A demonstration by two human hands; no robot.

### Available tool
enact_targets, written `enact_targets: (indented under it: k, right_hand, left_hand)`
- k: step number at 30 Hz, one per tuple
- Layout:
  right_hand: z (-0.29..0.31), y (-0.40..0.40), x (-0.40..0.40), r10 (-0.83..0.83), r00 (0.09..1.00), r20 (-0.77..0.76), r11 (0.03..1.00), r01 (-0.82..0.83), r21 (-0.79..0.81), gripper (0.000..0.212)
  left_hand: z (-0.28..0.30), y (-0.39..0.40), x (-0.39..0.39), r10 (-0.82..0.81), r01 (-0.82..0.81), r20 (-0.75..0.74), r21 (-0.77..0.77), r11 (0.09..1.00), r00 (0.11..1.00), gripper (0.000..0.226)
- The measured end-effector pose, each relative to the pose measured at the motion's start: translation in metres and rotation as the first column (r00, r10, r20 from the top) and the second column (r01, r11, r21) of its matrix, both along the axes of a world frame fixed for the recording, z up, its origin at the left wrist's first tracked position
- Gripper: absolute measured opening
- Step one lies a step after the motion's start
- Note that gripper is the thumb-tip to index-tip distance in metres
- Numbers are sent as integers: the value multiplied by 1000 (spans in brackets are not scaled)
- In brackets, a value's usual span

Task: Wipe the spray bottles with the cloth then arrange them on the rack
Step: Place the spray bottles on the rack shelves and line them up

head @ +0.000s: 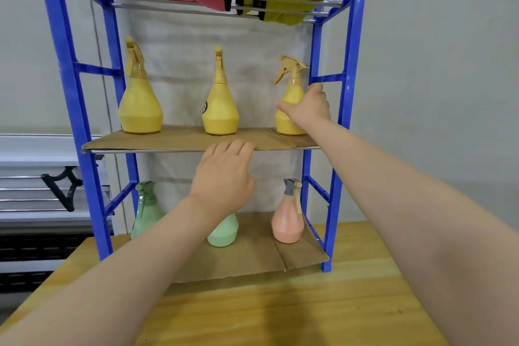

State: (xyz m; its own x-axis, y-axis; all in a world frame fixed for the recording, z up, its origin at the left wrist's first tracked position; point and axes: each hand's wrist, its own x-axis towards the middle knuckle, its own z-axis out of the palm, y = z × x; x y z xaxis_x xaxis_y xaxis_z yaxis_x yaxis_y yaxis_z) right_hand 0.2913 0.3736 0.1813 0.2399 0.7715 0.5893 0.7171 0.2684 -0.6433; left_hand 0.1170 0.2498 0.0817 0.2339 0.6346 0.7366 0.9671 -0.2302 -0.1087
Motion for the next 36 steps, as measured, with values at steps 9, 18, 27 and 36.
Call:
enact_targets:
  k: [9,18,27,36]
  right_hand:
    - [6,17,-7,-18,994,-105,995,7,-100,89]
    - [15,25,3,197,950,-241,944,-250,-215,73]
    - [6,36,3,120,989,-89,947,-141,-287,114]
    - [13,29,10,203,963,-178,900,-255,-353,90]
  left_hand:
    - [4,-1,-2,-21,21,13,-39,999,1000,49]
    - [6,-1,-3,-39,40,32,-30,999,999,48]
    - [3,1,-3,-43,44,33,-10,999,999,46]
    - [3,1,-2,-32,32,25,-28,999,999,47]
